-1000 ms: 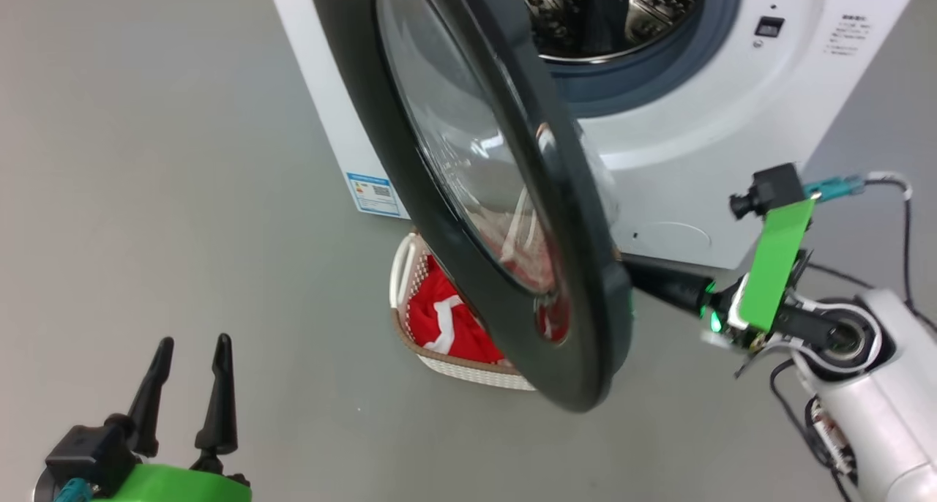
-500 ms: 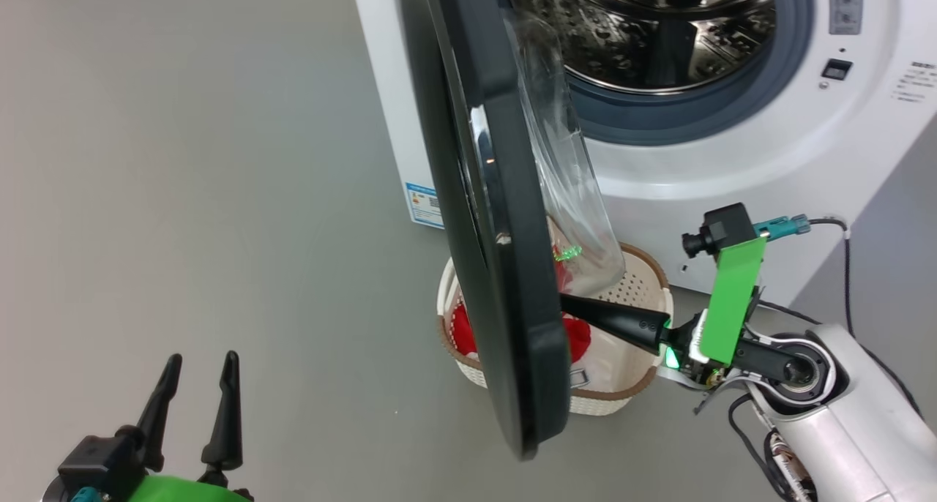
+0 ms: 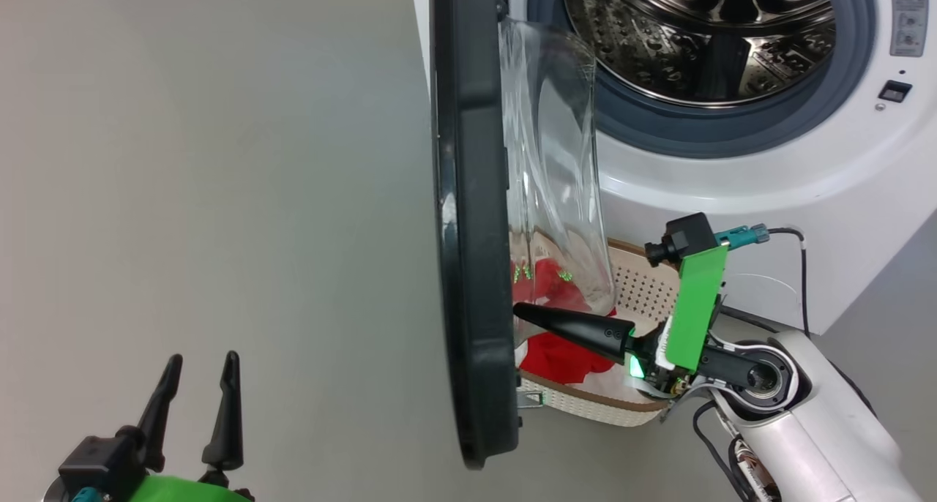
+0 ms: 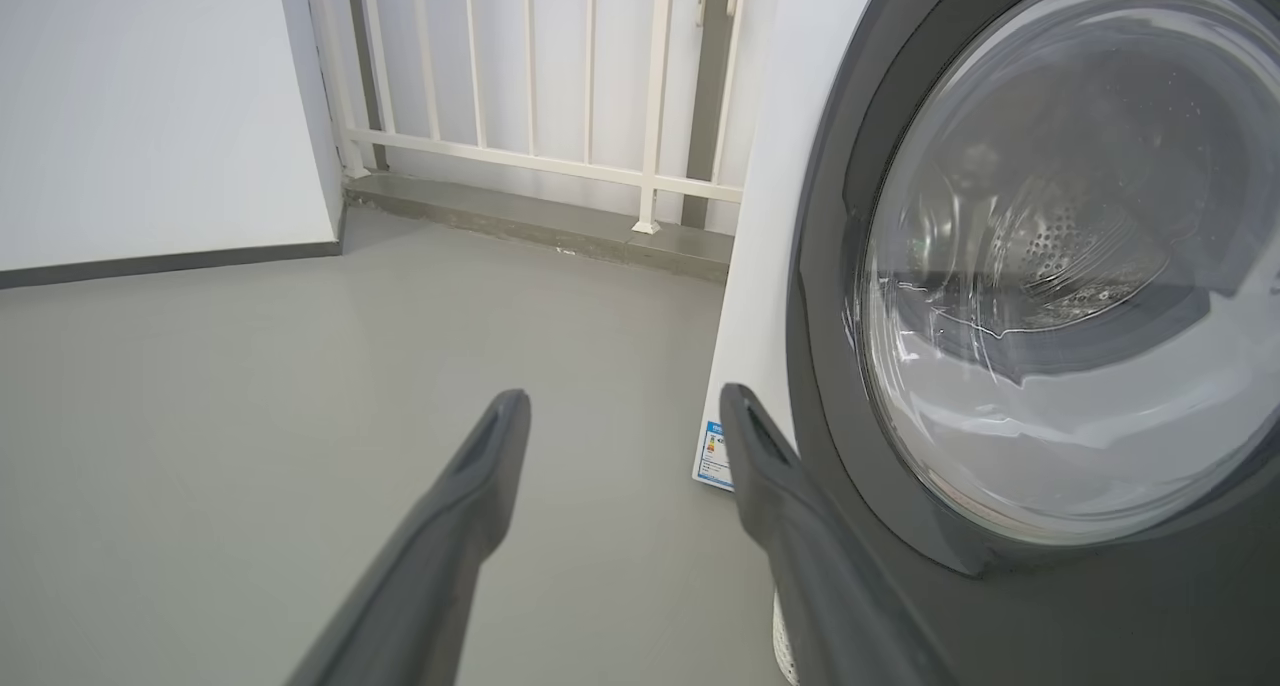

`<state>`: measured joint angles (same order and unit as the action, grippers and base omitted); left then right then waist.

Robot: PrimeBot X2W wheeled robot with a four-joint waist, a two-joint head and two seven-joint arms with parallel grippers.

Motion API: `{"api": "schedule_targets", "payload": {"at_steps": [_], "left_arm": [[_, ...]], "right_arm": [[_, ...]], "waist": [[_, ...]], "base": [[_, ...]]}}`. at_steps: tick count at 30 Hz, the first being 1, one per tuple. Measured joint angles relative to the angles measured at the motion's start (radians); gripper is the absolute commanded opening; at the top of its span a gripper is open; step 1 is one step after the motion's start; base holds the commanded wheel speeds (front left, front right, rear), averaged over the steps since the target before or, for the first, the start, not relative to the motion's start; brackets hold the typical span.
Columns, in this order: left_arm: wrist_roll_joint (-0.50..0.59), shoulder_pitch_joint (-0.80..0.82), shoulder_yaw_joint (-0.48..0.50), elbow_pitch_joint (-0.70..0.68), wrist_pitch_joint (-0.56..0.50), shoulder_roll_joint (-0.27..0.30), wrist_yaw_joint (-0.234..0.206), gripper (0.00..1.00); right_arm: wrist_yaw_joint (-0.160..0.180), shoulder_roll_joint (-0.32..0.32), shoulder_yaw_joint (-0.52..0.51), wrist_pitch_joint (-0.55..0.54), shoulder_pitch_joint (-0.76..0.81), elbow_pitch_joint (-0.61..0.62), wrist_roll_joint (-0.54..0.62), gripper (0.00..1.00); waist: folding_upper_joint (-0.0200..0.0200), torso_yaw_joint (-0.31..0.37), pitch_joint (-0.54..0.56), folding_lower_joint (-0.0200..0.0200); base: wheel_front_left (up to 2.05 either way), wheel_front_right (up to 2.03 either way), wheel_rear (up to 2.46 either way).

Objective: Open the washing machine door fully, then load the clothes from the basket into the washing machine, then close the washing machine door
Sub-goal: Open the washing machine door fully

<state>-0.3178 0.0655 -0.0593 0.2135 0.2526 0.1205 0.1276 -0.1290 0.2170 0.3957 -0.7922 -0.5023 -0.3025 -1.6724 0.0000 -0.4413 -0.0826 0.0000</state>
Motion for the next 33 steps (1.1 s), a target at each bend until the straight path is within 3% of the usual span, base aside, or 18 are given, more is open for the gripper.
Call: {"api": "schedule_targets", "payload": {"at_steps": [33], "left_arm": [[0.009, 0.0, 0.01, 0.005, 0.0, -0.01, 0.0, 1.0]], "right_arm": [[0.0, -0.086, -0.007, -0.041, -0.011, -0.022, 0.047, 0.0]], "waist": [[0.0, -0.03, 0.006, 0.0]], "base": [[0.0, 0.0, 0.0]]}}
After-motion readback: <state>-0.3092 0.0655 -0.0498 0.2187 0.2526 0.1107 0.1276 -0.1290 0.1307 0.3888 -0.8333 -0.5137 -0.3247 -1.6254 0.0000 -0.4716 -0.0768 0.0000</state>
